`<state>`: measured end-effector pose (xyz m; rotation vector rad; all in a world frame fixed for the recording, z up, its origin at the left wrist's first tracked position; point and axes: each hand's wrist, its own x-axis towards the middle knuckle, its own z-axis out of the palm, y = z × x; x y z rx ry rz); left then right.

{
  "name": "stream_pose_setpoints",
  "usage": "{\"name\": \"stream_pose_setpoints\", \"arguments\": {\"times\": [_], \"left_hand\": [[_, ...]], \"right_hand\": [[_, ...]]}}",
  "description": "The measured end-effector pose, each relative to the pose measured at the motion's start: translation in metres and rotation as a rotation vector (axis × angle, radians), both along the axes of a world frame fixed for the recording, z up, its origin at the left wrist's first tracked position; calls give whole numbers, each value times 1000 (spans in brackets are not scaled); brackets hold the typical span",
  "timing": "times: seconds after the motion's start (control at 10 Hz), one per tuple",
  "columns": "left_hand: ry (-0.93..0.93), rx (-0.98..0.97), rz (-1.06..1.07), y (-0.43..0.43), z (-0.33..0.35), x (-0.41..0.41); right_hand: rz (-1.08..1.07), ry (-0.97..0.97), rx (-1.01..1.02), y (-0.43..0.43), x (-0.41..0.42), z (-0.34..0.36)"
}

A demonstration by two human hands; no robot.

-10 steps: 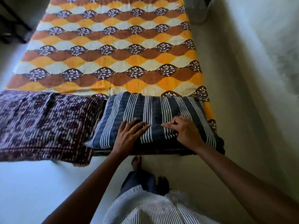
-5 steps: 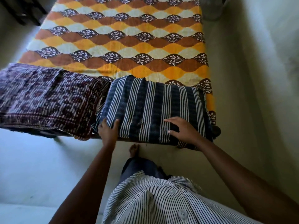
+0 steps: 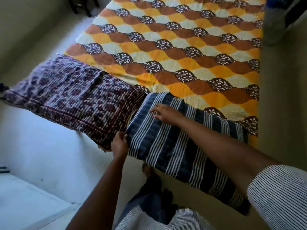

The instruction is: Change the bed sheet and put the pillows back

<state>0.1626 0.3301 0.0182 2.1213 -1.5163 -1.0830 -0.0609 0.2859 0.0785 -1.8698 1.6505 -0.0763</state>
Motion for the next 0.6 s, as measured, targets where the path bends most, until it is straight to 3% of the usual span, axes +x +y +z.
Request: {"name": "stream_pose_setpoints", "arguments": {"times": [0.1, 0.3, 0.4, 0.5, 0.6], "left_hand": [[67, -16, 121, -7, -1, 9], [84, 8, 127, -9, -5, 10], [74, -97, 167, -8, 2, 11], [72, -145, 145, -14, 6, 12], [75, 45, 91, -21, 4, 22]], "right_hand": [[311, 267, 147, -59, 23, -30], [462, 346, 65, -81, 47, -43], [321, 174, -181, -89, 47, -42], [194, 75, -234, -90, 41, -51], [41, 5, 53, -74, 45, -64]]}}
